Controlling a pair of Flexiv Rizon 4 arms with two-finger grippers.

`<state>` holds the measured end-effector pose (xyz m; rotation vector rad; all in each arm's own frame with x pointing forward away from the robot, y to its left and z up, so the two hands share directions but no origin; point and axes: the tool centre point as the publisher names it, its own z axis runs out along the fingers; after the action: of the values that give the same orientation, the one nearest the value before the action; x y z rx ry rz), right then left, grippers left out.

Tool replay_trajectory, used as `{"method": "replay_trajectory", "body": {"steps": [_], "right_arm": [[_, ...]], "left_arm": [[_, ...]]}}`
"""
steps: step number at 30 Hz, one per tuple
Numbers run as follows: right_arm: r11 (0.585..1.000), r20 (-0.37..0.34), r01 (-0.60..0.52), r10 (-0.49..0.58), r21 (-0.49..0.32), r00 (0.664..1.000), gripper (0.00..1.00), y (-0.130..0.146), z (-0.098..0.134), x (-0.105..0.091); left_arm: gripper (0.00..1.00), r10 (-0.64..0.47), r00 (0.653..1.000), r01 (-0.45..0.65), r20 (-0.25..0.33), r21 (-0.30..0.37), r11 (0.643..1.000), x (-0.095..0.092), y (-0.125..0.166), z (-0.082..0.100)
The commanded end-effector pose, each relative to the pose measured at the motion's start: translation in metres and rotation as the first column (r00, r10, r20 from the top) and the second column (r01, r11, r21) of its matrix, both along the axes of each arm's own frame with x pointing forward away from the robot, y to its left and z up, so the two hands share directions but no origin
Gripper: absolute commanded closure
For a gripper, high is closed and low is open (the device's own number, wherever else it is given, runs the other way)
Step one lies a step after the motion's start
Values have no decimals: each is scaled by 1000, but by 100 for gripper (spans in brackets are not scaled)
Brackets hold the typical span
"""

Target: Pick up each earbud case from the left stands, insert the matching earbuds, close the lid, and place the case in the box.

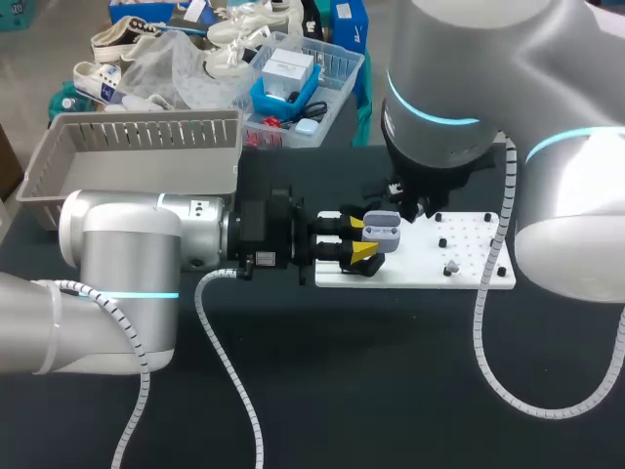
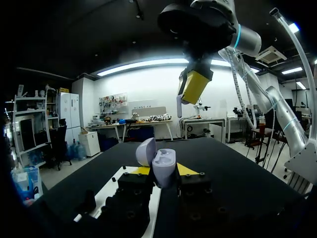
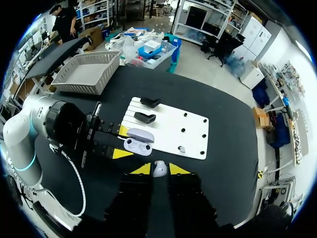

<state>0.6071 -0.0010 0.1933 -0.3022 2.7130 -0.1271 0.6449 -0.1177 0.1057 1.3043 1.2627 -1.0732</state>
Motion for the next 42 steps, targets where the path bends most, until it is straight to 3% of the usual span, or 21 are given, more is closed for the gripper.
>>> {"method": "replay_trajectory", "body": {"steps": [1,3,5,8,11,13,14,16,20,27,30,42], "right_arm": [[1000,8,2,-2,2,1000,100,-1,-1,-2],[997,-22,69,-68,32,997,100,-5,3,-2],[987,5,151,-151,50,988,100,-8,6,-2],[956,-14,270,-271,110,963,100,-16,14,-2],[923,0,367,-370,119,929,100,-23,17,0],[903,-34,411,-410,122,911,100,-25,15,0],[896,-50,417,-414,154,909,100,-24,14,0],[890,-48,442,-440,111,897,100,-23,11,0],[874,-70,468,-462,130,884,100,-21,5,4],[880,-94,451,-441,151,892,100,-5,1,7],[888,-102,447,-438,108,893,100,-2,-2,8],[885,-74,444,-438,139,896,100,-2,-5,7]], "left_arm": [[100,2,1000,-2,1,-2,1000,0,0,-1],[100,2,1000,-2,1,-2,1000,0,0,-1],[100,2,1000,-2,1,-2,1000,0,0,-1],[100,2,1000,-2,1,-2,1000,0,0,-1],[100,2,1000,-2,1,-2,1000,0,0,-1],[100,2,1000,-2,1,-2,1000,0,0,-1],[100,2,1000,-2,1,-2,1000,0,0,-1],[100,2,1000,-2,1,-2,1000,0,0,-1],[100,2,1000,-2,1,-2,1000,0,0,-1],[100,2,1000,-2,1,-2,1000,0,0,-1],[100,2,1000,-2,1,-2,1000,0,0,-1],[100,2,1000,-2,1,-2,1000,0,0,-1]]}}
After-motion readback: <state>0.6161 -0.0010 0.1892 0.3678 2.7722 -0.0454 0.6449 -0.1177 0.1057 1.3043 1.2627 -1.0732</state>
